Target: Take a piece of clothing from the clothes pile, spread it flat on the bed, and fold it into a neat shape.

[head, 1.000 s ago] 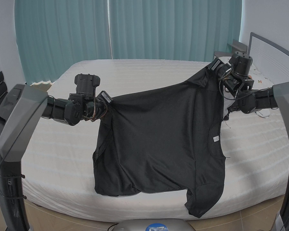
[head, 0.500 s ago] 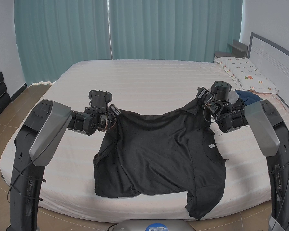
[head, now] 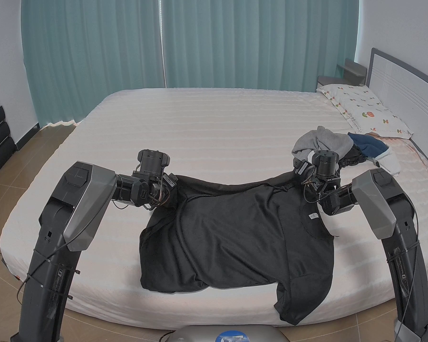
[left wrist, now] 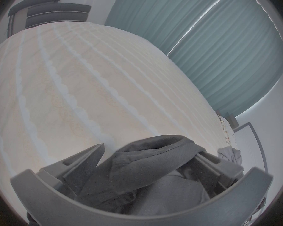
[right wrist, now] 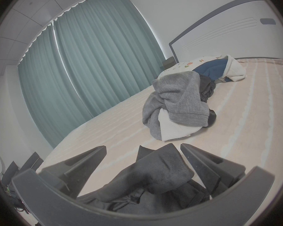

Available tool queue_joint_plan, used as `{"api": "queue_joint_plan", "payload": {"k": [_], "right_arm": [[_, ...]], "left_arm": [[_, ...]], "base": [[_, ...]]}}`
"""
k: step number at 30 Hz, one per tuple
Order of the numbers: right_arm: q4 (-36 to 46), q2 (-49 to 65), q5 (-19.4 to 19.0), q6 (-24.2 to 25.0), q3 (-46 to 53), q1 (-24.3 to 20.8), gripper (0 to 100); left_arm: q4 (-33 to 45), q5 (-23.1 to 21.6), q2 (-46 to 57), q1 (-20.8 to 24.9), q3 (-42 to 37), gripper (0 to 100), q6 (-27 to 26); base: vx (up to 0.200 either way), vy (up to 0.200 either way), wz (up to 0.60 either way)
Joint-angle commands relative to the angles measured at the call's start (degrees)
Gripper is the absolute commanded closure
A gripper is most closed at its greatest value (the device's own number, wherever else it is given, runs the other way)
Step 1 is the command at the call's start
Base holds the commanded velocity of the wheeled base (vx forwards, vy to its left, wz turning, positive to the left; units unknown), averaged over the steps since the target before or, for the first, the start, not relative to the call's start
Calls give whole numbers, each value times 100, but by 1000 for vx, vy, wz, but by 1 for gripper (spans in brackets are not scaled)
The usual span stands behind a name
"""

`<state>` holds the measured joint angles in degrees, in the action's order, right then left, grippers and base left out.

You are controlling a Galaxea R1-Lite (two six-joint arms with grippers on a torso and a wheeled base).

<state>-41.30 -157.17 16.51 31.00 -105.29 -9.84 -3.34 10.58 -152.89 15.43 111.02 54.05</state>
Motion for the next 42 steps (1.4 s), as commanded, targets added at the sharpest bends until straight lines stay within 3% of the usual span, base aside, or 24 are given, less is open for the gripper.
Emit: {"api": "queue_joint_plan", "payload": {"k": [1,6,16,22,27,31,35,42], "right_arm": [[-18,380,-77,73,342,158,0],[-27,794,-218,583,457,272,0],[-71,1374,-332,741,1230,439,0],[-203,2235,-991,1356,2830,439,0],[-686,2780,-1255,1646,4254,448,0],[-1011,3079,-1440,1831,5133,439,0],[-1882,3246,-1914,2173,6108,483,0],[-2576,3017,-1967,2630,6504,509,0]], "left_arm": [[220,-91,137,-146,7,0,88],[343,-452,462,-286,34,0,228],[387,-487,620,-612,315,0,976],[439,-821,761,-664,-124,0,932],[431,-1199,796,-620,-423,0,747],[396,-1199,735,-585,-432,0,466],[352,-1208,454,-453,-327,0,387],[352,-900,14,-163,-1,0,281]], "base": [[0,0,0],[0,0,0],[0,0,0],[0,0,0],[0,0,0],[0,0,0],[0,0,0],[0,0,0]]}}
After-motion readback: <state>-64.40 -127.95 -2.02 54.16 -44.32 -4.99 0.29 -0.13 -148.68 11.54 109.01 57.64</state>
